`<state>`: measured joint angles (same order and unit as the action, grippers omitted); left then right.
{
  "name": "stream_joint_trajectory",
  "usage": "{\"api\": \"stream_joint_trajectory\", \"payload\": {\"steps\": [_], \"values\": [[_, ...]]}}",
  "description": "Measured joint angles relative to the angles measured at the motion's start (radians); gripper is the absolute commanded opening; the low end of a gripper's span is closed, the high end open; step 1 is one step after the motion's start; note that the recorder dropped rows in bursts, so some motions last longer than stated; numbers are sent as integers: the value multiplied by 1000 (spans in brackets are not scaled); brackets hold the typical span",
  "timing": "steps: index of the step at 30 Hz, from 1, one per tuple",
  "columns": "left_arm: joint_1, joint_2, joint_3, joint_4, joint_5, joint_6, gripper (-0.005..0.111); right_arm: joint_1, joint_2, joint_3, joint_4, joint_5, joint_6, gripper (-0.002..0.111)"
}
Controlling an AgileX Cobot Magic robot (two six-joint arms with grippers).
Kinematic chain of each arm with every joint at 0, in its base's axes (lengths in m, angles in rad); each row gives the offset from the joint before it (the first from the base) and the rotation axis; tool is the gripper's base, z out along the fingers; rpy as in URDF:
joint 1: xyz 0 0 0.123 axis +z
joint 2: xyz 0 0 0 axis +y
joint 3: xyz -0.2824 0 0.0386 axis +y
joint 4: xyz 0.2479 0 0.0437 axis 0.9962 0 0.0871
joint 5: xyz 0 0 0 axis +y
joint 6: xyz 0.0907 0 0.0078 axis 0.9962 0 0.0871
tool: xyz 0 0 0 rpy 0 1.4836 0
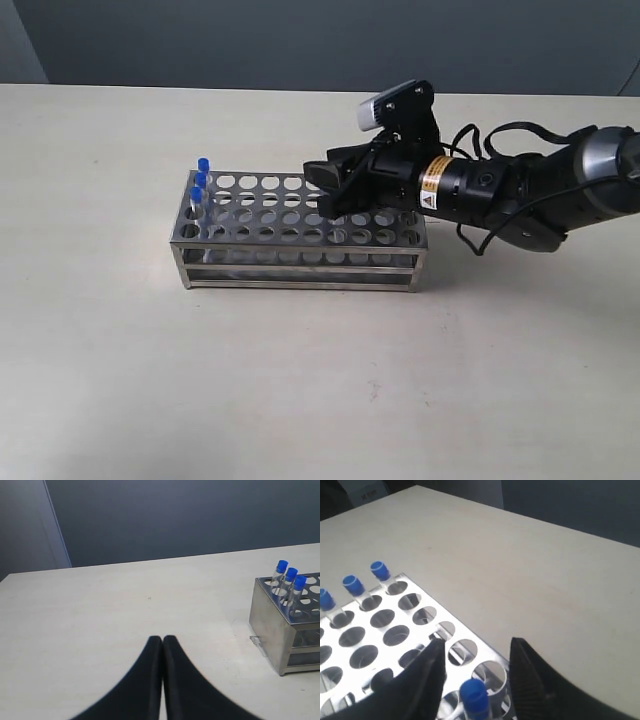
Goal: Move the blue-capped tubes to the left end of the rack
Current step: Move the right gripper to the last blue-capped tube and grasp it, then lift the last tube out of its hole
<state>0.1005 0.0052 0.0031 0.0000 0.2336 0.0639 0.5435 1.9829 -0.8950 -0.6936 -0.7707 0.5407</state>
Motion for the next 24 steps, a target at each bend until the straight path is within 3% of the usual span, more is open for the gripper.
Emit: {"api": "stream_joint_trajectory", "payload": {"steps": [8,18,24], "values": [[0,0,0,0,0,0,1,0,17,0,-2,48,2,36],[0,0,0,0,0,0,1,2,17,0,5,93,4,-1],[0,0,0,0,0,0,1,2,13,0,5,87,6,-1]]}}
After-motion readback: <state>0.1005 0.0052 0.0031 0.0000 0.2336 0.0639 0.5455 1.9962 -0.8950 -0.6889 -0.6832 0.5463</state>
